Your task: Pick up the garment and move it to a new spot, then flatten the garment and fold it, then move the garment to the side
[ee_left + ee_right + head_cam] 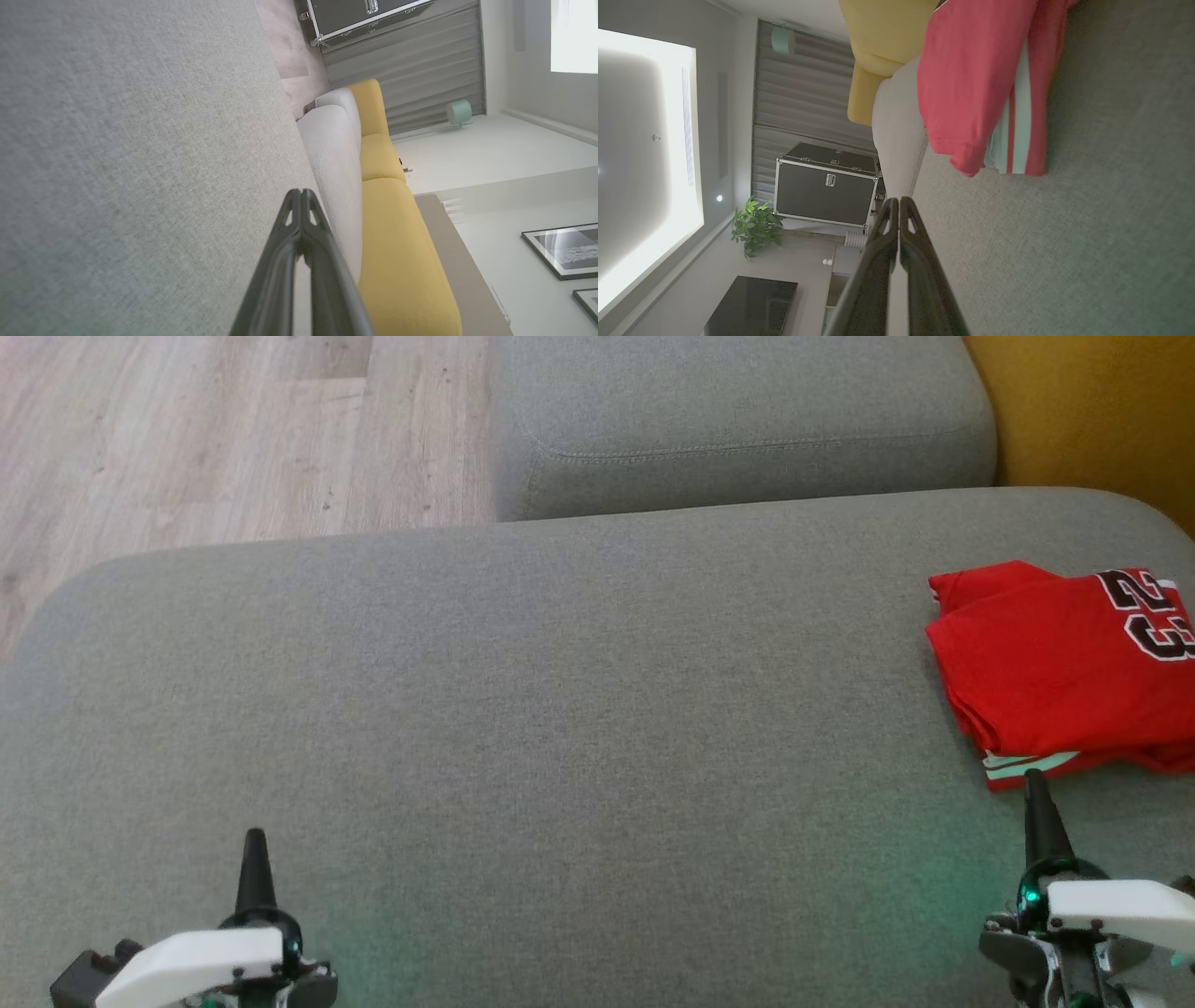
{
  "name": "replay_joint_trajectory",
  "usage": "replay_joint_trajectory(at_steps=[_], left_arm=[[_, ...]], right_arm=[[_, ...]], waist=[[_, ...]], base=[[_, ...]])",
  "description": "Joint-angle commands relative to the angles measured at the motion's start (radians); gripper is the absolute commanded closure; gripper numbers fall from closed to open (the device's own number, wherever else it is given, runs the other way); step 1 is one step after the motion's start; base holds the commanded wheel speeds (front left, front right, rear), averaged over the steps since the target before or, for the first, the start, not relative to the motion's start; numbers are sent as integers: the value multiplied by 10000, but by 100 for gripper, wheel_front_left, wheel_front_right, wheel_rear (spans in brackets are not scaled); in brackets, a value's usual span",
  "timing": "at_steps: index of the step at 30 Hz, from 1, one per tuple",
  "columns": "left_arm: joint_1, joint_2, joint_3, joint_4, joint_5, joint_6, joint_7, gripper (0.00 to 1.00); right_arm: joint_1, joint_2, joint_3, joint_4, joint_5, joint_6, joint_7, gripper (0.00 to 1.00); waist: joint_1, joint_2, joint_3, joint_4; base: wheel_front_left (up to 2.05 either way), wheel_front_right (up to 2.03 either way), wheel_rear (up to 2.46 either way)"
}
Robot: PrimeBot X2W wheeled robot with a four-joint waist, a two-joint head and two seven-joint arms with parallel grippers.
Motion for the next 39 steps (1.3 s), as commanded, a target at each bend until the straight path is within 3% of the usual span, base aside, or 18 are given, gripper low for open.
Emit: replay_joint_trajectory(at_steps=[1, 21, 39], left_arm=[[-612, 112, 407, -264, -270, -83, 88, 100], [-1231, 85, 974, -105, -2597, -405, 683, 100], [-1258, 28, 1072, -95, -2612, -416, 766, 100]], right_arm=[[-659, -224, 134, -299, 308, -6, 98, 100], [-1262, -219, -119, -183, 2772, -7, 691, 100], [-1289, -171, -196, -174, 2799, -7, 767, 100]], waist=[[0, -1, 10, -8], [0, -1, 184, -137], [0, -1, 190, -142]], base=[[0, 0, 0], [0, 0, 0], [0, 0, 0]])
